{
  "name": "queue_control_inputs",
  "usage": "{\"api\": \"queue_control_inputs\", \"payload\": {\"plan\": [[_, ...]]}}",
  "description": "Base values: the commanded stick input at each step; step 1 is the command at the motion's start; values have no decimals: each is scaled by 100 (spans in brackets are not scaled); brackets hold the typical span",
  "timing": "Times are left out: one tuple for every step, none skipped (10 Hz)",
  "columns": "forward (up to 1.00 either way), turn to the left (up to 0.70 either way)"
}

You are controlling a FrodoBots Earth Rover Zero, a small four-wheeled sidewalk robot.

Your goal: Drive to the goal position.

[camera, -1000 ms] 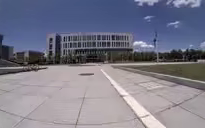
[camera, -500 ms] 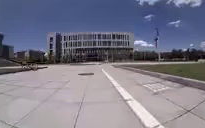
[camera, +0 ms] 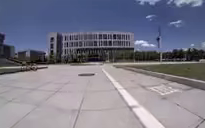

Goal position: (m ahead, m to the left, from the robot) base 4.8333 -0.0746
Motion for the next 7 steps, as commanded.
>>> {"api": "queue_control_inputs", "payload": {"plan": [[50,0],[50,0],[50,0],[50,0],[50,0],[50,0],[50,0]]}}
